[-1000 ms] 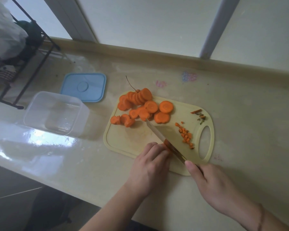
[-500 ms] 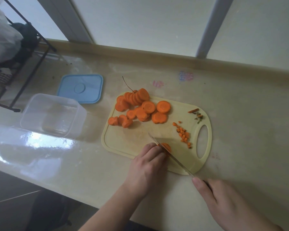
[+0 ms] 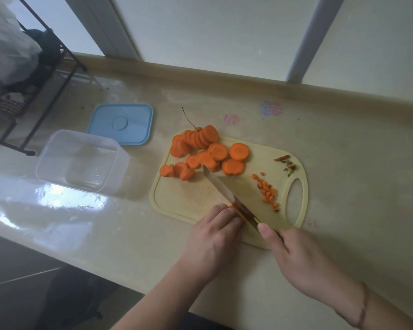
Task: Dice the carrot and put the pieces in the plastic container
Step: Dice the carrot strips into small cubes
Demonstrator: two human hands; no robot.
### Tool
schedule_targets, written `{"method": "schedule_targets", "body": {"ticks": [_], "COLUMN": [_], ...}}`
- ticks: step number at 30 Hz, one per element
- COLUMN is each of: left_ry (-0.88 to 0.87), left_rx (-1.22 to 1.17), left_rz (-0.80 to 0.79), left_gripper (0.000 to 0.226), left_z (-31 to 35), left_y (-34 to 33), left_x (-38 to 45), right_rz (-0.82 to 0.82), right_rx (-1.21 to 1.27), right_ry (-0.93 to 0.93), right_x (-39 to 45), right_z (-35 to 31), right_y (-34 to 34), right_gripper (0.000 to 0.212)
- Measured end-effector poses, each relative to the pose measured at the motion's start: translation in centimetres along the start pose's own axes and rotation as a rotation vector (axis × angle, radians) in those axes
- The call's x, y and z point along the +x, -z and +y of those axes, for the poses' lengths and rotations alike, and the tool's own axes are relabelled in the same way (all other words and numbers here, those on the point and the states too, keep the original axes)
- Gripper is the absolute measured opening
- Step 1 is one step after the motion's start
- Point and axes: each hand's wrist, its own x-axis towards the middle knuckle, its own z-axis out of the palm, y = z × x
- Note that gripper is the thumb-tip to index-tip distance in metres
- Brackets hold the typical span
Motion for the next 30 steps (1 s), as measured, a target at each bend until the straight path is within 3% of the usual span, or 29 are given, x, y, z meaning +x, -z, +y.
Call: {"method": "schedule_targets", "body": {"ticks": [6, 12, 20, 26, 30], "left_ry": [0.015, 0.021, 0.022, 0.025, 0.014], "left_rx": [0.010, 0.028, -0.021, -0.014, 0.018], "left_rz": [-0.009, -0.029, -0.001, 0.001, -0.028], "left_gripper": [0.008, 0.005, 0.011, 0.012, 0.013], "left_z": [-0.1, -0.4, -0.3, -0.2, -0.1], "left_y": [0.5, 0.3, 0.2, 0.2, 0.5], "left_x": [-0.3, -0.4, -0.7, -0.6, -0.6], "right_rz": [0.027, 0.021, 0.018, -0.008, -0.021], "right_rx": [-0.022, -0.013, -0.026, -0.029, 0.036], "right_ry": [0.029, -0.006, -0.065, -0.023, -0.032], "right_x": [-3.1, -3.9, -4.0, -1.1, -1.6], "right_z": [0.4, 1.4, 2.3, 1.1, 0.6], "right_y": [0.9, 0.8, 0.0, -0.4, 0.3], "right_gripper": [0.063, 0.064, 0.085, 0.081, 0.066]}}
